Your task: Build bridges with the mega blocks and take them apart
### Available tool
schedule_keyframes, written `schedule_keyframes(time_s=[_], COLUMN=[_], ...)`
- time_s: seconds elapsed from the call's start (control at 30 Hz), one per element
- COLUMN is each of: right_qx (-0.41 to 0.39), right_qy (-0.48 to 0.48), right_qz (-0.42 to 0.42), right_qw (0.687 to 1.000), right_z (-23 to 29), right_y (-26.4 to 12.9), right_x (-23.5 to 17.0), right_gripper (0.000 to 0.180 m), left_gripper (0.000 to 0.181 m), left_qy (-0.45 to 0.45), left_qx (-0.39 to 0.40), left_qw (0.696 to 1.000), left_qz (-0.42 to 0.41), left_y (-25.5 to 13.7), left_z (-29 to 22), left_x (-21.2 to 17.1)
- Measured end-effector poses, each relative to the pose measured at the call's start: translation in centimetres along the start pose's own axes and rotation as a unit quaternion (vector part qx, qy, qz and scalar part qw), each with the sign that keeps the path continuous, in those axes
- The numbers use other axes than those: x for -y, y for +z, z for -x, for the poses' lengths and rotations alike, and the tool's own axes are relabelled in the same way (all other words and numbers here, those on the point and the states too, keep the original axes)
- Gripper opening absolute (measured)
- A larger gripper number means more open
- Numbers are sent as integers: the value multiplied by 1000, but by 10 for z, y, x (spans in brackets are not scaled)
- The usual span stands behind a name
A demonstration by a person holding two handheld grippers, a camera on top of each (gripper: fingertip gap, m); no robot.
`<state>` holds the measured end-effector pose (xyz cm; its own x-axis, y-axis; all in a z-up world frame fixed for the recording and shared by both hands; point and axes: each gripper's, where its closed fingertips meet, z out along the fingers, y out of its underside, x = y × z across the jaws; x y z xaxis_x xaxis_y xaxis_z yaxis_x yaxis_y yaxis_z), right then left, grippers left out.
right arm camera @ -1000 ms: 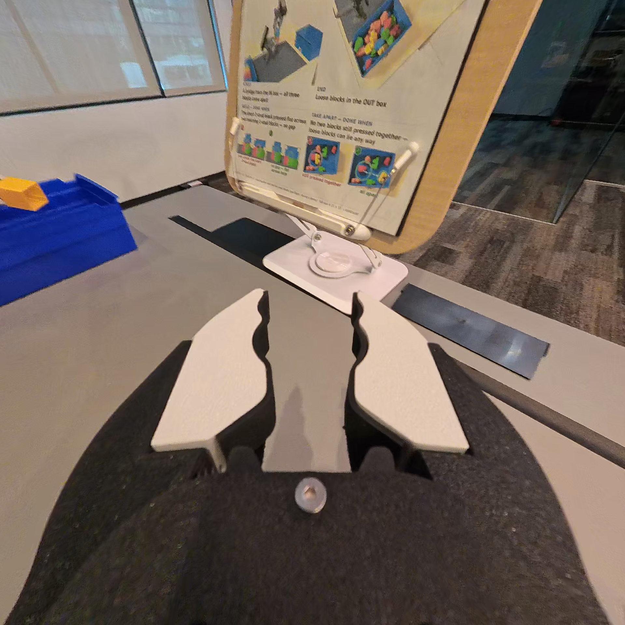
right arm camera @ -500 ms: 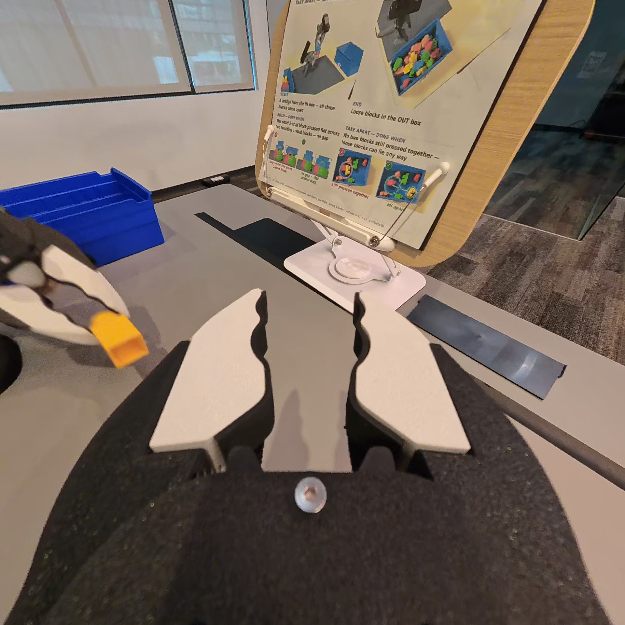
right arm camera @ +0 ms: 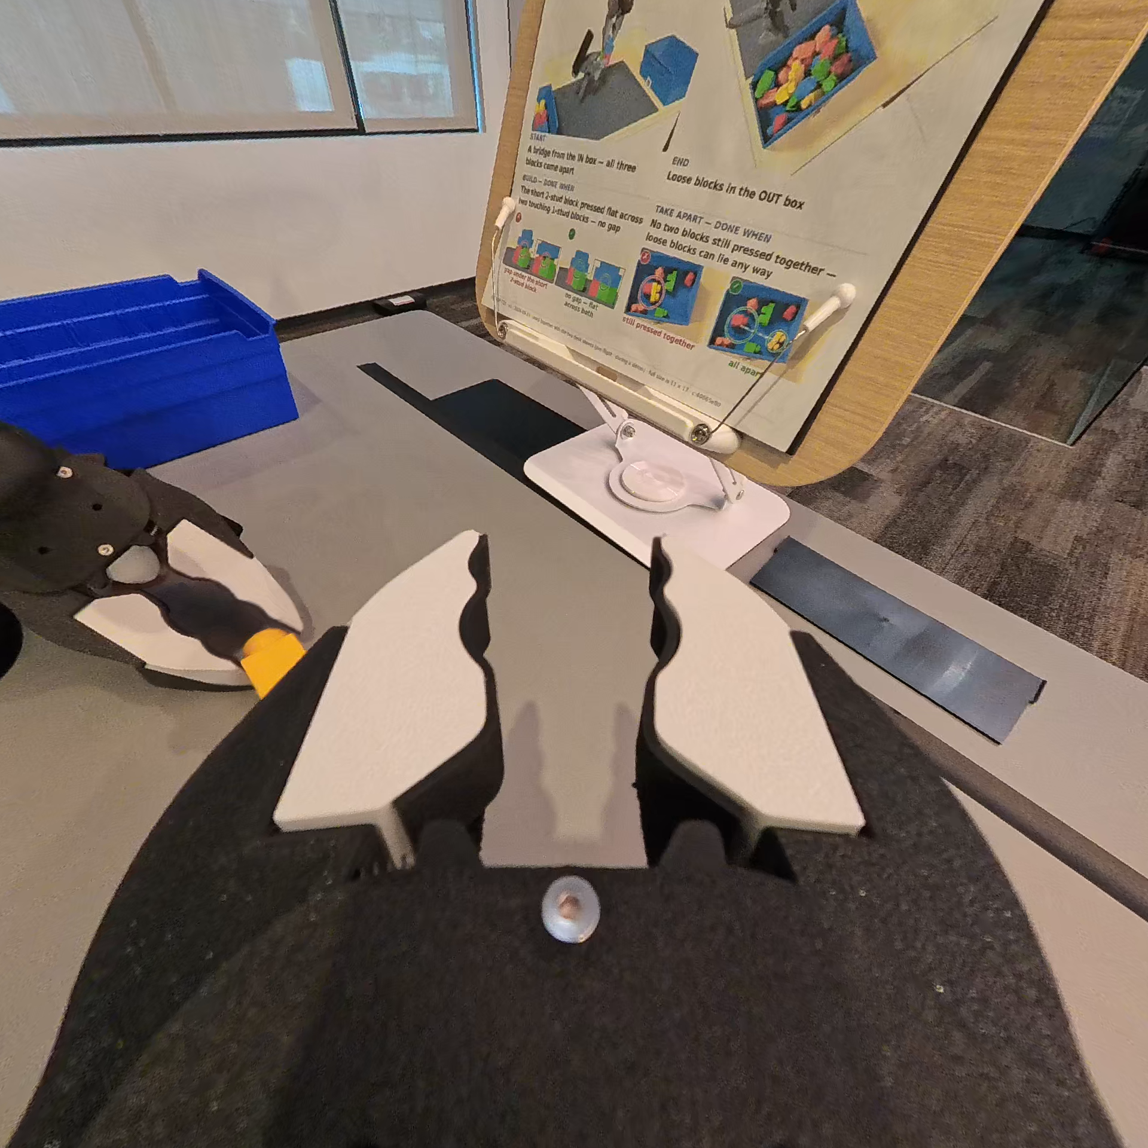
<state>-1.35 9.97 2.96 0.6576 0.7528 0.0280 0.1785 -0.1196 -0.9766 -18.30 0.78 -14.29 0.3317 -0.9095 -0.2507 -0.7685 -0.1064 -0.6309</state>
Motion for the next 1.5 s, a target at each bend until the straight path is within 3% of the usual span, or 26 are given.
schedule_keyframes(time_s=[0.13, 0.23, 0.3, 0.4, 0.5, 0.6, 0.7, 0.97, 1.07, 1.17, 1.33, 1.5], right_qx=[-3, -10, -13, -12, -8, -6, 16, 84, 72, 77, 110, 123], right_qy=[5, 8, 14, 25, 36, 44, 54, 121, 109, 82, 72, 77], right_qz=[3, 9, 12, 14, 13, 16, 19, 6, -9, -18, -9, 5], right_qw=[1000, 1000, 1000, 1000, 999, 999, 998, 989, 991, 993, 991, 989], right_z=[-5, -11, -15, -18, -20, -19, -14, 3, 0, 6, 19, 23], right_y=[-2, -2, -3, -2, -1, 2, 7, 14, 12, 8, 9, 12], right_x=[-3, -8, -12, -15, -18, -22, -28, -31, -26, -18, -19, -26], right_gripper=[49, 49, 49, 49, 49, 49, 50, 50, 47, 47, 50, 51], left_gripper=[47, 47, 45, 41, 38, 45, 55, 60, 57, 57, 42, 48], left_qy=[-69, -109, -125, -108, -80, -81, -5, 71, 87, 71, 66, 33], left_qx=[-3, 37, 94, 230, 291, 256, 270, 160, 142, 123, 101, 96], left_qw=[997, 986, 979, 964, 953, 948, 929, 947, 950, 956, 957, 962], left_qz=[-48, -119, -133, -84, 20, 173, 253, 271, 266, 258, 263, 252], left_y=[-25, -96, -158, -240, -281, -281, -272, -216, -208, -201, -192, -190], left_z=[4, 31, 71, 147, 194, 204, 212, 212, 218, 222, 226, 223], left_x=[17, 45, 38, -20, -107, -199, -243, -271, -279, -285, -288, -287])
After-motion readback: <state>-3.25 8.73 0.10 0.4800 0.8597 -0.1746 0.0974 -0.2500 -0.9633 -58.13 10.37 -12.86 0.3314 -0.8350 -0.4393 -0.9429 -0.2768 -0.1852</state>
